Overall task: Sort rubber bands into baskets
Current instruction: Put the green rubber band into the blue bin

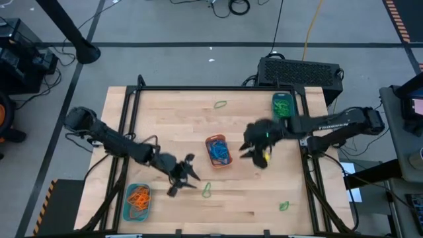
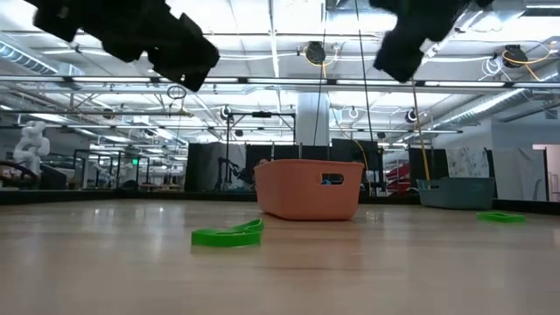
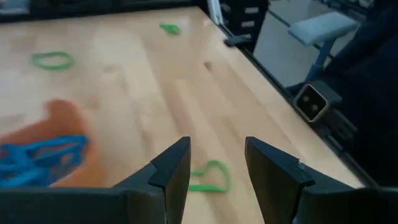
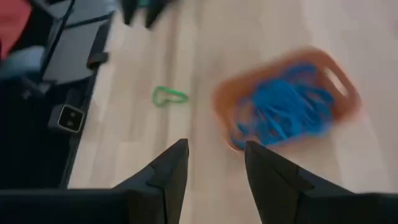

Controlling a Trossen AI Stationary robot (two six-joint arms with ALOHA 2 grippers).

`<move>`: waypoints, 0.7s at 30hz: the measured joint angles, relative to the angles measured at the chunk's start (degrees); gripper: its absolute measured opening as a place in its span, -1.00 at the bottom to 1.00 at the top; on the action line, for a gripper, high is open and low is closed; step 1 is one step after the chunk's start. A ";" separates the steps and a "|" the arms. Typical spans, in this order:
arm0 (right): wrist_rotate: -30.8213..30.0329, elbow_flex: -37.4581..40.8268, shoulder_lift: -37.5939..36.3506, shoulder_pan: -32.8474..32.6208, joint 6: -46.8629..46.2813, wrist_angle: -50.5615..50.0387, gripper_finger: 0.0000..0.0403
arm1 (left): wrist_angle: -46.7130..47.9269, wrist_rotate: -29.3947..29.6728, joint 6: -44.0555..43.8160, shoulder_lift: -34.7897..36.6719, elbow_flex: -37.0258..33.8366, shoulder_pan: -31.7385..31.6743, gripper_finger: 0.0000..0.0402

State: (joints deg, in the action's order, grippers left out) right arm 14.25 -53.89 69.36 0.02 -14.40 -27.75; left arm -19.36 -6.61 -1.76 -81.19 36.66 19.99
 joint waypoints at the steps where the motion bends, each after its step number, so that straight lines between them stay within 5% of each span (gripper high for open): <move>1: -1.97 0.00 0.70 -2.71 0.55 1.94 -0.25 | -0.11 1.33 -0.59 -1.81 1.07 1.48 -0.20; 9: -11.70 0.07 9.95 -16.79 7.13 13.40 -0.25 | 2.41 9.25 4.41 -17.79 8.05 8.43 -0.20; 21: -12.81 0.10 18.67 -18.85 9.62 19.57 -0.25 | 2.35 9.19 4.03 -26.59 12.12 7.19 -0.20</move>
State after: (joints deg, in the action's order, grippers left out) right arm 1.45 -53.79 88.02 -18.83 -4.77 -8.18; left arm -17.02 2.58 2.26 -107.78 48.77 27.18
